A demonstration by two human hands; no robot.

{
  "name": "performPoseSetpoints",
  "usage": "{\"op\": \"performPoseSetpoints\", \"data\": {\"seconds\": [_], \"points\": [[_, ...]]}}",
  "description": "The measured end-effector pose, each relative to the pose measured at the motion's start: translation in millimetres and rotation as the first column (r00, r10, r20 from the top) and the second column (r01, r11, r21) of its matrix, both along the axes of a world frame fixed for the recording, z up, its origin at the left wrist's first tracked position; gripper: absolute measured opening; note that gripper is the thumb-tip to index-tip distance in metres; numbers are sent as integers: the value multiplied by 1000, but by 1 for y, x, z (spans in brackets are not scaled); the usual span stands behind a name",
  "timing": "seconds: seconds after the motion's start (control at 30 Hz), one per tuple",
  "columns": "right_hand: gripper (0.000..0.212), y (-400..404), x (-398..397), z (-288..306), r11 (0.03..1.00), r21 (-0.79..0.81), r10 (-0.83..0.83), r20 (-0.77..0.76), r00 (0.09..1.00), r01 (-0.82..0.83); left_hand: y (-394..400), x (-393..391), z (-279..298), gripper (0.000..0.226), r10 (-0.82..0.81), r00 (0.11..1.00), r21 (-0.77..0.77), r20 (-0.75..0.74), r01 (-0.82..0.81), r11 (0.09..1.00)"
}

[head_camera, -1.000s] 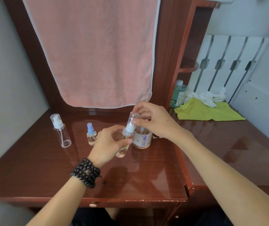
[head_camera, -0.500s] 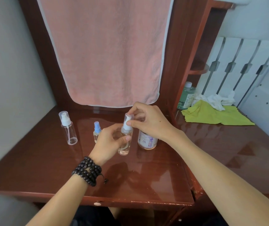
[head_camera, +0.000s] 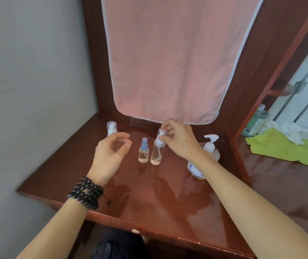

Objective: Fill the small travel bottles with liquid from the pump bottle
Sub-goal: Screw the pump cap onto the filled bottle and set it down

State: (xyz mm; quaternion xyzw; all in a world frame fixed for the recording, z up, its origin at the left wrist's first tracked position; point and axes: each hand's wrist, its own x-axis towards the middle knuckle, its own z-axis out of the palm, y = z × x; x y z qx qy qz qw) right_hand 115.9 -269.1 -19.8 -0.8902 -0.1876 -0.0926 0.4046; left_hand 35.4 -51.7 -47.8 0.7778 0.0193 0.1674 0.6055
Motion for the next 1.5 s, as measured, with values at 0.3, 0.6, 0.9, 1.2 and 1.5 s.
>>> {"op": "performPoseSetpoints", "data": {"seconds": [0.3,0.6,0.9,1.2,1.5], "points": [[19,9,5,0,1000,-8,-13,-3,1000,13,3,3,-11,18,-7,1000,-18,-1,7,1000],[39,15,1,6,992,-123,6,-25,1000,-9,11,1,-15,18,-5,1000,-30,-11,4,1000],[46,112,4,42,888,-418,231,48,972,-190,36,-13,-13,19,53,998,-2,-16,-53,999],[30,131,12,38,880,-420,247,2,969,-223,66,-32,-17,20,136,990,53,-35,-134,990],[21,34,-39,99,955,-243,186,50,981,-169,-2,-16,18,45,-56,997,284,51,40,958]]}}
